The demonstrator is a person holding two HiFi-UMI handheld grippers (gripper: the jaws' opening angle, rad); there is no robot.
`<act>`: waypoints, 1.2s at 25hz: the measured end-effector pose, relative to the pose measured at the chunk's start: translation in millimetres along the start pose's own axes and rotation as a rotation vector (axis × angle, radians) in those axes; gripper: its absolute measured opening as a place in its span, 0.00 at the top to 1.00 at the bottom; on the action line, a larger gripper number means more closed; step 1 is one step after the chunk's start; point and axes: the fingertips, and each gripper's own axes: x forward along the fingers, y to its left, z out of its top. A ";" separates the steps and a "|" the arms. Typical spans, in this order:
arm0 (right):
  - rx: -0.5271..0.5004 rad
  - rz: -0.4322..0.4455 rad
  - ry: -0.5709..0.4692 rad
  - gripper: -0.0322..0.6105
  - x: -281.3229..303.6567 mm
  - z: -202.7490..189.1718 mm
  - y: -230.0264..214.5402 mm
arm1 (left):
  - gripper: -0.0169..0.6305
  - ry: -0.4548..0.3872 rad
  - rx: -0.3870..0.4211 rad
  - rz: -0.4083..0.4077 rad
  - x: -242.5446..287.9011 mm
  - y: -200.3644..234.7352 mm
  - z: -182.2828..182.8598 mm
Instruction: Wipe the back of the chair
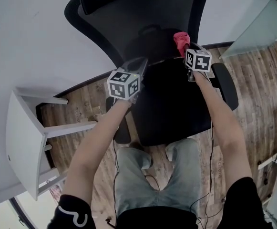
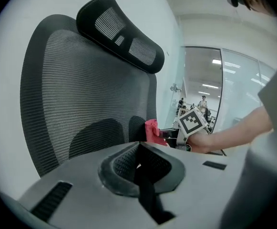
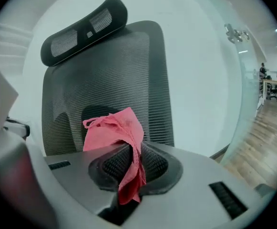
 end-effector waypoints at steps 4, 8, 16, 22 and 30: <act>-0.002 -0.109 0.022 0.85 -11.5 6.4 -38.8 | 0.94 -0.011 -0.004 0.007 -0.4 -3.2 13.0; 0.009 -0.166 0.044 0.85 -27.8 13.2 -58.1 | 0.94 -0.036 -0.045 0.024 -11.5 0.1 33.4; 0.040 -0.162 0.048 0.84 -92.3 47.6 -16.9 | 0.94 -0.032 -0.042 0.015 -72.1 -6.9 80.8; -0.007 -0.087 -0.001 0.85 -170.5 109.5 54.4 | 0.94 -0.074 -0.043 0.006 -147.6 -13.1 136.7; 0.044 -0.051 -0.075 0.85 -277.9 154.3 126.6 | 0.94 -0.099 0.001 -0.014 -232.7 -58.9 182.1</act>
